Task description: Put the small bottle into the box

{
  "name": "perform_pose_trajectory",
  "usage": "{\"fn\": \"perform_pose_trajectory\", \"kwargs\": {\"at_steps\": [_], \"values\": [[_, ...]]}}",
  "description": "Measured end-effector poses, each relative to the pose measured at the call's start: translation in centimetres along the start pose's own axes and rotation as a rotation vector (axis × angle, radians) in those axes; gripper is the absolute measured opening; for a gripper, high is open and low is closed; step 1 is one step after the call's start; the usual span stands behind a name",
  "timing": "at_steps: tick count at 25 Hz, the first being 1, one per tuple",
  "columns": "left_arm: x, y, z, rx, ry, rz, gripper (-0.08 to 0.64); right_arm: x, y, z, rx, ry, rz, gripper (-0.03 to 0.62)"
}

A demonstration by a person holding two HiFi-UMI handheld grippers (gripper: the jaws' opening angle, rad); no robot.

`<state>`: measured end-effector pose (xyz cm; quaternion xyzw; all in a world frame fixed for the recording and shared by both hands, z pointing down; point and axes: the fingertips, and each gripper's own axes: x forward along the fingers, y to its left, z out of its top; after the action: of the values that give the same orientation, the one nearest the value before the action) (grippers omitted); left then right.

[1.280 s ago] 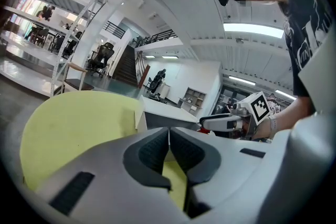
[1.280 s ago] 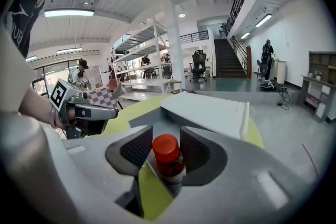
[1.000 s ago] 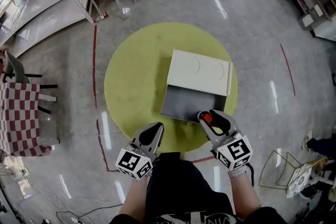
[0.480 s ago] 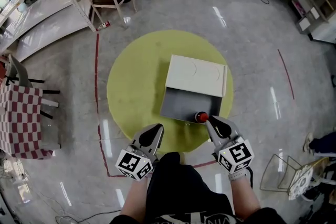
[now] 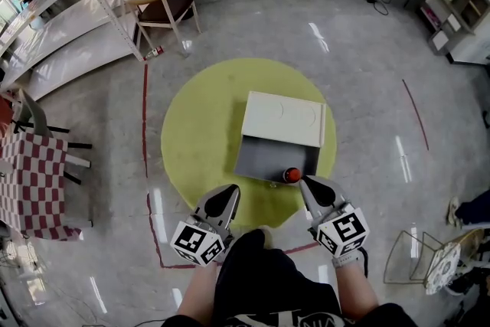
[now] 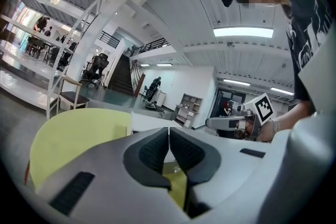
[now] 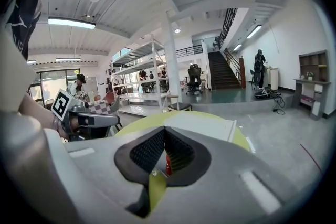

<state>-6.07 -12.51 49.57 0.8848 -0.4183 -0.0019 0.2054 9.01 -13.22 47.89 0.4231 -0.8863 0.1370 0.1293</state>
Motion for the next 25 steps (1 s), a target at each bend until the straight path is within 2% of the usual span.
{"fn": "perform_pose_trajectory", "kwargs": {"at_steps": [25], "values": [[-0.7, -1.1, 5.9, 0.046, -0.096, -0.022, 0.015, -2.0, 1.3, 4.4, -0.048, -0.09, -0.003, 0.006]]}}
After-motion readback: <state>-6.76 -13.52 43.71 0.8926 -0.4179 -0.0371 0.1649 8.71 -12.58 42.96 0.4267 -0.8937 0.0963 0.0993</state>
